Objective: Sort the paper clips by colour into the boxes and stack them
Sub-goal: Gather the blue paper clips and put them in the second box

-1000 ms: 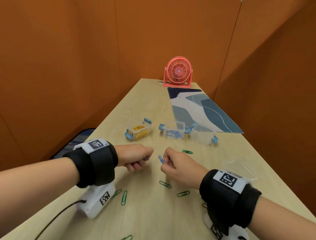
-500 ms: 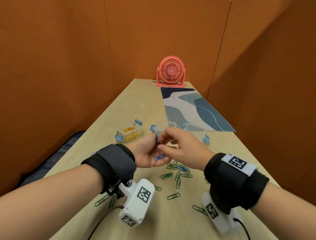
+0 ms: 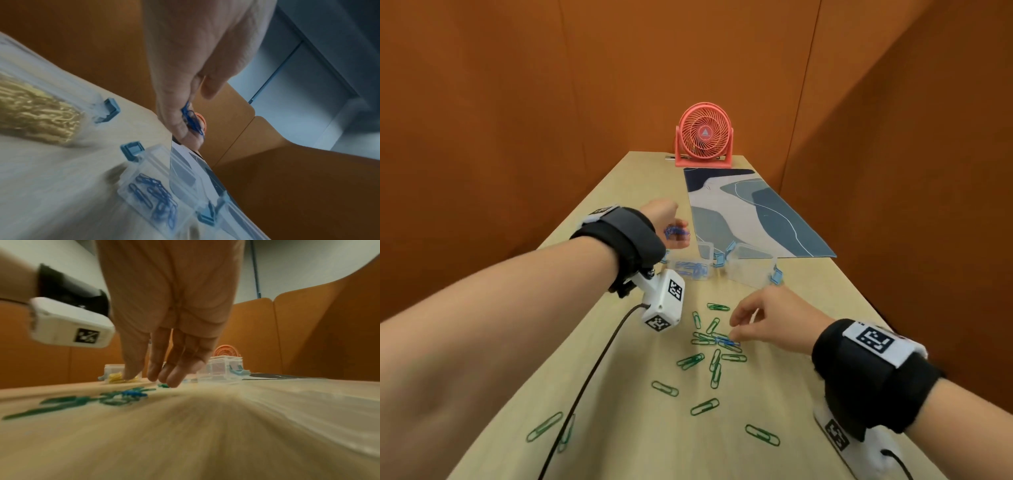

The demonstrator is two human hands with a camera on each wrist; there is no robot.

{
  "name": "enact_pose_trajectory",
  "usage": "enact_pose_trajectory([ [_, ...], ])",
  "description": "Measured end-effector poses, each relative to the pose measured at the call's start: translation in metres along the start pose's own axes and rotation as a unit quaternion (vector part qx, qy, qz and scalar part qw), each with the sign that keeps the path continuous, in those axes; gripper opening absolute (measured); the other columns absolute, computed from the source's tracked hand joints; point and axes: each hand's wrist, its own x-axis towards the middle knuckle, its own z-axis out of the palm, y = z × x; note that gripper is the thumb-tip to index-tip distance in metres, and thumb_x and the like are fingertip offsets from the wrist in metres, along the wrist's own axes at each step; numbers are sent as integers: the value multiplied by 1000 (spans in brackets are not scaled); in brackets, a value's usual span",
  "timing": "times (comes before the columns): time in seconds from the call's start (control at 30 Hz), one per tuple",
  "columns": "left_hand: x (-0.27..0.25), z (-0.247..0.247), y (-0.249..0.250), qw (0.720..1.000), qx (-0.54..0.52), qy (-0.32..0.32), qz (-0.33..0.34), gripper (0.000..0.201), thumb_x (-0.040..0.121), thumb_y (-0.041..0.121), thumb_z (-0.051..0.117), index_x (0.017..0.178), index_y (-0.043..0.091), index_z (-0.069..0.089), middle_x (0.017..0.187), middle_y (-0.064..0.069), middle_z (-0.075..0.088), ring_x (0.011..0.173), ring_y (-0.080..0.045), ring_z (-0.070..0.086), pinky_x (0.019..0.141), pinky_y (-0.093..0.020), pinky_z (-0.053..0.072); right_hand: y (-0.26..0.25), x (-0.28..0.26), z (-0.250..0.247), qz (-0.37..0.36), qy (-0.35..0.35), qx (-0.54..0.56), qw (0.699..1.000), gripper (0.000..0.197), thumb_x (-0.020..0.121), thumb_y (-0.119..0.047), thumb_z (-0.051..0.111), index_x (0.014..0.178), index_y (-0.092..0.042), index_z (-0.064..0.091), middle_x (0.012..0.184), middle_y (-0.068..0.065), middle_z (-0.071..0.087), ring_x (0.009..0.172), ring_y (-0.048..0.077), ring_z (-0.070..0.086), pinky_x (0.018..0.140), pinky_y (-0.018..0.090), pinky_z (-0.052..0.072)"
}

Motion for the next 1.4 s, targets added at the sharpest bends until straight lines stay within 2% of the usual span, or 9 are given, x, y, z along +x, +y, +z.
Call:
enact_pose_trajectory([
  [0.17,10,16,2,988,140,-4,72,50,102,34,21,104,-2,56,107,-14,57,78,-22,55,71,-31,40,-6,8,12,-16,-26,-40,999,21,79,-25,72,98,-14,71,91,0,67,71,5,53,57,8,37],
  [0.33,1,14,-7,965,232,-12,124,37,100,29,32,102,5,61,100,-7,63,83,-19,59,75,-31,47,-3,10,11,-26,26,-38,999,10,85,-18,63,90,-12,70,81,-4,60,69,5,51,54,7,33],
  [0.57,-35,24,-40,924,220,-297,-96,24,97,12,42,90,-1,61,75,-14,70,65,-17,70,68,-22,57,-9,15,7,-67,203,83,973,6,81,-9,67,84,-14,69,76,0,65,67,8,57,62,5,40],
  [0.77,-22,9,-27,968,86,-222,-75,15,93,-4,46,87,-5,60,64,-9,68,55,-9,68,59,-15,57,-7,7,-1,-64,209,81,972,26,84,-29,66,106,-18,61,95,-7,59,78,8,57,68,9,41],
  [0.97,3,3,-6,999,-9,-3,41,8,93,-6,47,95,-4,55,78,-11,55,60,-12,59,55,-15,54,4,-5,-12,6,79,85,993,32,73,-39,75,98,-23,63,88,-6,59,64,3,48,59,13,39],
  [1.07,4,4,-11,991,117,-11,67,11,88,-3,58,98,-5,62,85,-13,63,56,-11,62,58,-17,57,8,-5,-12,33,42,51,997,32,73,-35,76,99,-21,64,84,-7,57,66,3,48,60,14,38],
  [1.13,0,9,-22,940,313,-75,115,14,83,2,66,96,-2,68,82,-10,68,57,-10,63,60,-14,56,10,-6,-13,57,11,41,997,33,72,-34,78,99,-20,63,84,-6,59,67,3,50,59,14,39],
  [1.23,-9,22,-37,789,558,-119,228,24,83,11,67,106,10,70,89,-2,69,58,-7,58,58,-10,48,12,-10,-15,88,-77,35,993,56,59,-42,84,107,-27,60,95,-7,60,73,3,53,62,16,40],
  [1.4,-1,40,-56,593,756,-114,252,38,92,8,46,128,10,54,123,-10,58,110,-28,55,92,-34,46,9,-18,-17,70,-200,-6,977,104,46,-39,91,132,-45,34,117,-14,44,87,0,47,91,26,45],
])
